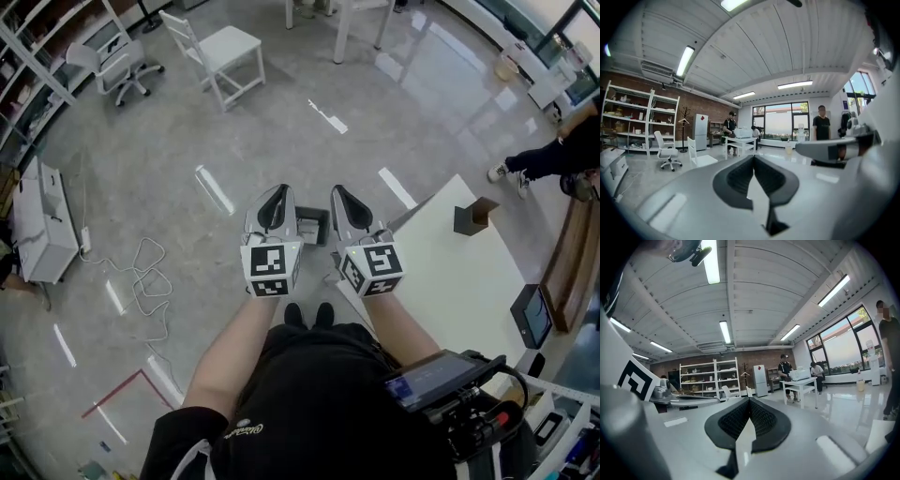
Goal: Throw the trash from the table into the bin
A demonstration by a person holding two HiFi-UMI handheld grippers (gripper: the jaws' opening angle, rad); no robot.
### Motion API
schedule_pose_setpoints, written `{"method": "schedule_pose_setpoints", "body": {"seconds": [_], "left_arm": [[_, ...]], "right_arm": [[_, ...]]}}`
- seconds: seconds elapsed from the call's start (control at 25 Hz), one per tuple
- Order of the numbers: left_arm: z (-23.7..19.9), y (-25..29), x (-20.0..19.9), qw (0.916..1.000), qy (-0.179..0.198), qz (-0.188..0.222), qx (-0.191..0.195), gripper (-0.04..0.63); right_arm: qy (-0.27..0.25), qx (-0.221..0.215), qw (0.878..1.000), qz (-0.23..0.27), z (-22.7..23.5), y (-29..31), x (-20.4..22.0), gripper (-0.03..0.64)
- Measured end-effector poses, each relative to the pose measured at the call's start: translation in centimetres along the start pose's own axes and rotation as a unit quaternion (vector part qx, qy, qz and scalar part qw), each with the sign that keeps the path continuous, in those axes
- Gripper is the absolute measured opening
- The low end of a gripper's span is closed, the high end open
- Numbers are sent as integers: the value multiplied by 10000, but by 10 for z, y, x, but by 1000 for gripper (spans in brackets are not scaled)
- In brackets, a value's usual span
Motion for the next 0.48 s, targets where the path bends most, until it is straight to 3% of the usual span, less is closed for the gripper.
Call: {"method": "schedule_pose_setpoints", "body": {"seconds": [0.48], "left_arm": [[24,-23,-40,9990,81,418,146,9]], "right_arm": [[-232,-148,9990,342,-13,-21,-36,1]]}}
Point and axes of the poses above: the fingertips, and each gripper's own axes: y forward along the fingers, z to its right, x out of its underside, the point moved 7 cm from there along -y, backward along the fingers, and after that the axes turned 2 degrees about z, right-handed, at the moved point
